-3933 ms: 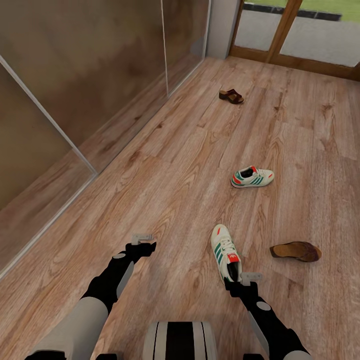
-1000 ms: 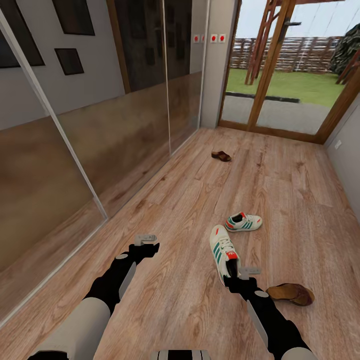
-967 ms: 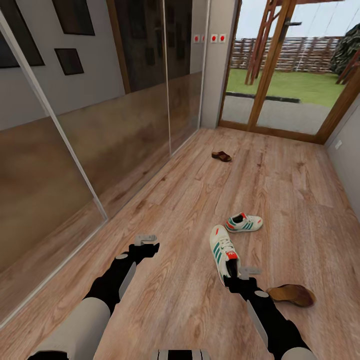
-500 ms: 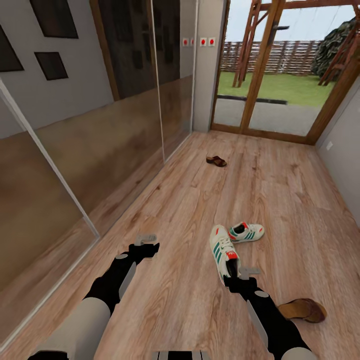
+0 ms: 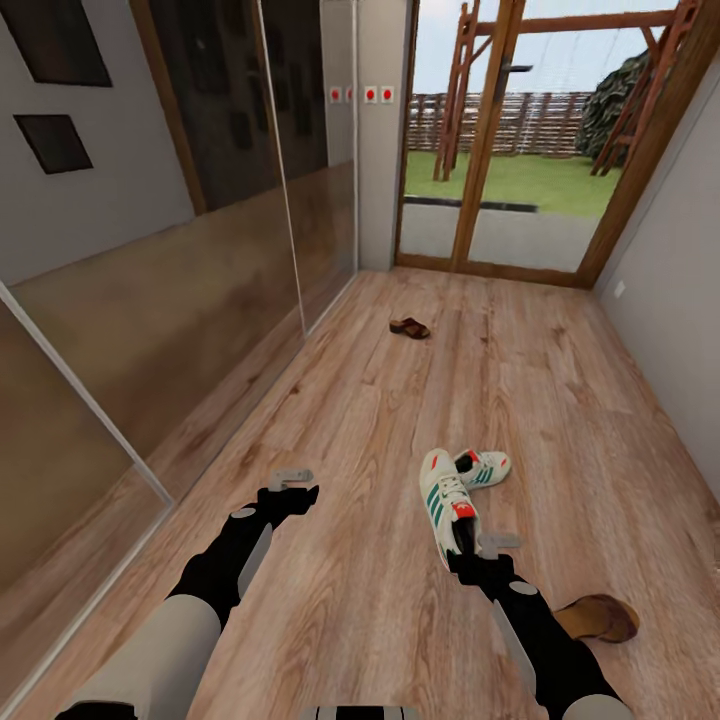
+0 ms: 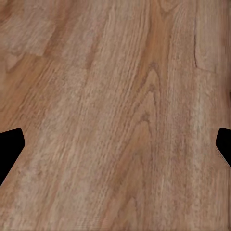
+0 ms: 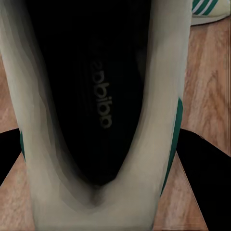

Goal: Pick up the two gym shoes and the two sandals from the corridor floor and place them onto the hallstand (shoe rack) in the corridor, making sure they are on the rack and not on the floor. Arrange them so the two gym shoes are next to each other and the two sandals are next to each other.

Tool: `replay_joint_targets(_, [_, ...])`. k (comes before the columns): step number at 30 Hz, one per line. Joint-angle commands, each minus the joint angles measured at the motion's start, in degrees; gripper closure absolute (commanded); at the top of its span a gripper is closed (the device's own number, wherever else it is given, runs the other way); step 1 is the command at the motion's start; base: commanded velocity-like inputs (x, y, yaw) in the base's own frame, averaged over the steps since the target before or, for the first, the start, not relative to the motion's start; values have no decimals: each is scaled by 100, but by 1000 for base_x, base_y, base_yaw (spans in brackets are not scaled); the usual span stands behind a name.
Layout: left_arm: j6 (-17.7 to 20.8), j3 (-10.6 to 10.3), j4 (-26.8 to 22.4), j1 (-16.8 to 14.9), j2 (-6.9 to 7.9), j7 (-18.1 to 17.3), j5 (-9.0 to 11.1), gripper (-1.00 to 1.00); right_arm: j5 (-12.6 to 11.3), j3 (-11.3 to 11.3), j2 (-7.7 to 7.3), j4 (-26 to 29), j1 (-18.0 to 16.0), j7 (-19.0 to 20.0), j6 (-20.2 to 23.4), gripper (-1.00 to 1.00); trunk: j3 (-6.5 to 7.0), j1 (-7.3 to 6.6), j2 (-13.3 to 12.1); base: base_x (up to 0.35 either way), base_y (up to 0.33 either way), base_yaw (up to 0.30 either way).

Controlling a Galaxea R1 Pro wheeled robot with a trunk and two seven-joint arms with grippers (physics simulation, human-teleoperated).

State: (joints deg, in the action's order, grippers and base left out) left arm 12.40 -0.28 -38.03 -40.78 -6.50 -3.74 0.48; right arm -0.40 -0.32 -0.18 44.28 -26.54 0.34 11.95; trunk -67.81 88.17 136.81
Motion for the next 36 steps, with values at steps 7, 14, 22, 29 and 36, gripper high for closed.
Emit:
replay_joint_targets(7, [35, 2, -11, -1, 0, -15, 11, -100, -3, -3, 1, 10, -1, 1, 27, 100, 62, -23, -38, 0, 0, -185])
replay_joint_targets(14, [35, -2, -11, 0, 0, -17, 9, -100, -3, -3, 1, 10, -1, 1, 27, 100, 201, -133, -239, 0, 0, -185])
replay_joint_targets(22, [35, 1, -10, 0, 0, -15, 6, -100, -3, -3, 1, 10, -1, 1, 27, 100, 252, -133, -239, 1, 0, -169])
replay_joint_targets(29, [35, 2, -6, 0, 0, -16, 13, -100, -3, -3, 1, 10, -1, 1, 23, 100, 257, -133, -239, 191, 83, -22])
replay_joint_targets(36, [35, 2, -5, 0, 0, -15, 14, -100, -3, -3, 1, 10, -1, 1, 20, 100, 274, -133, -239, 305, 143, -62])
